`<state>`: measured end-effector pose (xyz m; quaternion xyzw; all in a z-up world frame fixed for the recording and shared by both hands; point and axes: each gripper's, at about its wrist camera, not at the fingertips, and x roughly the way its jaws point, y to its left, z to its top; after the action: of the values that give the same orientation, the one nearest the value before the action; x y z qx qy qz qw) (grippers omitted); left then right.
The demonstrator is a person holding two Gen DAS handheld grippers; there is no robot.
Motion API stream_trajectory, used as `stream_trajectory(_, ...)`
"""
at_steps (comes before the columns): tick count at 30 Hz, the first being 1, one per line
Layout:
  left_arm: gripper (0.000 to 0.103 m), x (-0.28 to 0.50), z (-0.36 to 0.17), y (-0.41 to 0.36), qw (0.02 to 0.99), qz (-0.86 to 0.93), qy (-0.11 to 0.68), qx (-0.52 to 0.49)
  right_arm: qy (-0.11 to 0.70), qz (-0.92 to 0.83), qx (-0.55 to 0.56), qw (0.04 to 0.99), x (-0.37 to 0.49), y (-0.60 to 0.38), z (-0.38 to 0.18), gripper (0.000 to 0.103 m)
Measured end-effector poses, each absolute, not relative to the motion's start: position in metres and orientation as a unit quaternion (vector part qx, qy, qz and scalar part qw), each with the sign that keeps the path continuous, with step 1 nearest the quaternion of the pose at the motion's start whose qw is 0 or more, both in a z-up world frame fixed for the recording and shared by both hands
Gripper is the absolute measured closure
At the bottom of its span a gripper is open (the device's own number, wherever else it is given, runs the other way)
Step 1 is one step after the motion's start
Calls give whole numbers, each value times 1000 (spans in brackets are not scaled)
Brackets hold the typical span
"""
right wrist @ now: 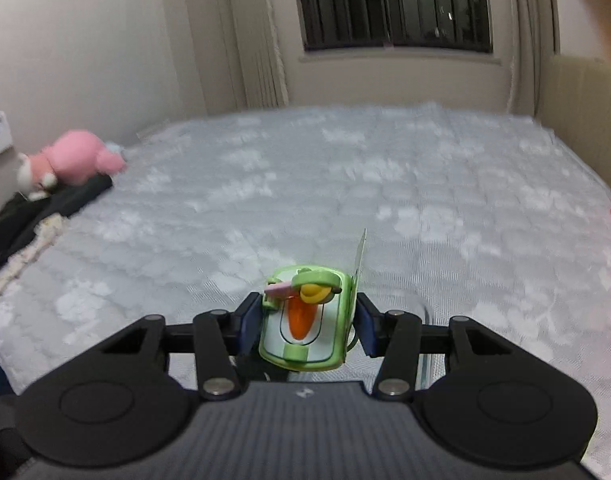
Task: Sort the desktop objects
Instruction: 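Place the green card toy into the glass container, open right gripper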
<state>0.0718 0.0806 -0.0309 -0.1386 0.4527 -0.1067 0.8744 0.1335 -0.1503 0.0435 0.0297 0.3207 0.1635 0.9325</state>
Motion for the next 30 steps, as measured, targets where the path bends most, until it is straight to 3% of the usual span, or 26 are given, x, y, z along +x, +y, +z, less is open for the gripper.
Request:
stream_trajectory(10,7,78,-43,87,859,-105,476,-158,427,148,48,891,163,-145,-15,50)
stream_trajectory(14,6,80,-45,87,857,-105,478,-159,420,148,55,894,157,-152,-8,30)
stream_trajectory(16,5,80,-45,85,857,-107,479,-158,394,136,54,908,153,-156,0,31)
stream_trajectory(21,5,79,-45,83,856,-110,480,-155,379,123,27,917,157,-150,-4,65)
stream_trajectory(26,5,79,-45,81,856,-111,481,-152,434,146,52,887,171,-146,-31,70)
stream_trajectory(30,4,79,-45,83,855,-108,483,-153,429,150,74,887,164,-157,-24,67)
